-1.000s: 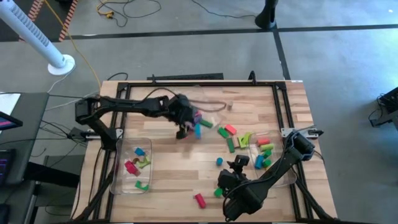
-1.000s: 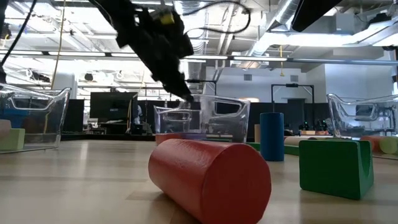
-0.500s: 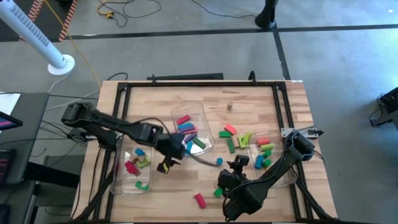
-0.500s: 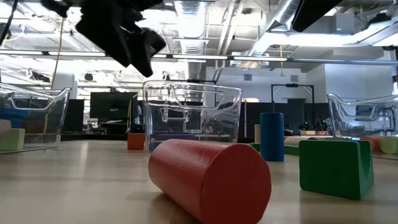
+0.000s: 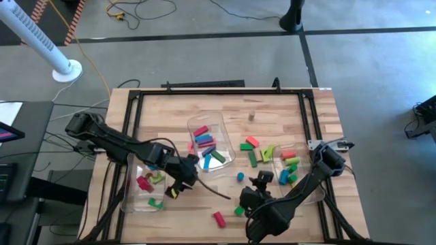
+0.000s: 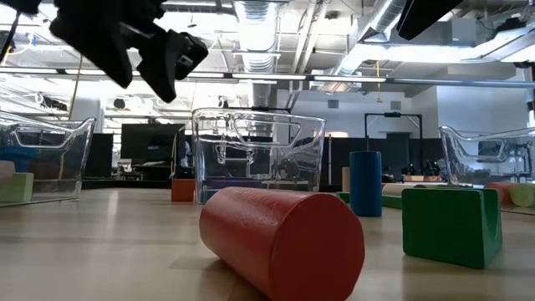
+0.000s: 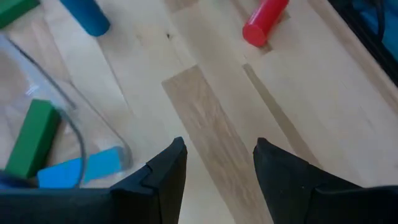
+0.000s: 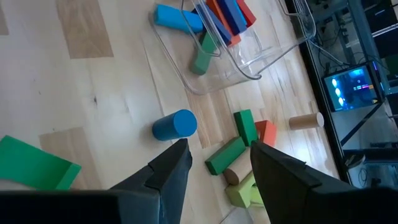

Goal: Sort blocks by size
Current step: Adjust the top transparent bin

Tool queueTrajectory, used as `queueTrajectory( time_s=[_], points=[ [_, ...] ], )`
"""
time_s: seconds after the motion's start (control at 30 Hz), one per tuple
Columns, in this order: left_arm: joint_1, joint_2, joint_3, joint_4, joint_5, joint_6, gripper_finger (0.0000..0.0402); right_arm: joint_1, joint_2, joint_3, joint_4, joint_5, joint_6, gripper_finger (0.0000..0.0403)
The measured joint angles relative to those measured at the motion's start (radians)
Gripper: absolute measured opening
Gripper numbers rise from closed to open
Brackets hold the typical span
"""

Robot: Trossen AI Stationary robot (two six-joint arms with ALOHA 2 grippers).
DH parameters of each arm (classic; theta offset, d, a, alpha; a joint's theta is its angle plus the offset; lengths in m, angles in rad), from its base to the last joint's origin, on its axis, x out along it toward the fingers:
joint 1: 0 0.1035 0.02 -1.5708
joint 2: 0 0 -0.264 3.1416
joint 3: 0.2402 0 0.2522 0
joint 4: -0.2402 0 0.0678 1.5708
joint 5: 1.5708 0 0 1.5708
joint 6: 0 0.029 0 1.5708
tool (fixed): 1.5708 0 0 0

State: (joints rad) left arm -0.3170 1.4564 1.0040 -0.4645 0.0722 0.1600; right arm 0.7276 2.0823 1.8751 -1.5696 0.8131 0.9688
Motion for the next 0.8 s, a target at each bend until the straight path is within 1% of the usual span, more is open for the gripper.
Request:
queueTrajectory(
  time_s=[0.17,0.27,0.4,0.5,0.57,0.7,0.8],
  points=[
    [-0.037,0.001,-0.061,0.092,-0.003,0.015,0.0179,0.006,0.000,0.000,0.011,0.000,0.002,0.0202],
    [-0.044,0.001,-0.091,0.174,-0.007,0.035,0.0179,0.004,0.000,0.000,0.011,0.000,0.002,0.0202],
    [-0.040,0.001,-0.116,0.232,-0.054,0.090,0.0179,-0.004,0.000,0.000,0.011,0.000,0.002,0.0202],
    [-0.014,0.001,-0.125,0.253,-0.096,0.132,0.0178,-0.008,0.000,0.000,0.011,0.001,-0.001,0.0202],
    [0.018,0.001,-0.125,0.253,-0.102,0.151,0.0178,-0.011,0.000,0.000,0.011,0.001,-0.001,0.0202],
    [0.088,0.004,-0.125,0.257,-0.098,0.182,0.0178,-0.012,0.000,0.000,0.011,0.001,-0.001,0.0202],
    [0.145,0.032,-0.125,0.280,-0.073,0.203,0.0178,-0.012,0.000,0.000,0.012,0.001,-0.005,0.0202]
  ],
)
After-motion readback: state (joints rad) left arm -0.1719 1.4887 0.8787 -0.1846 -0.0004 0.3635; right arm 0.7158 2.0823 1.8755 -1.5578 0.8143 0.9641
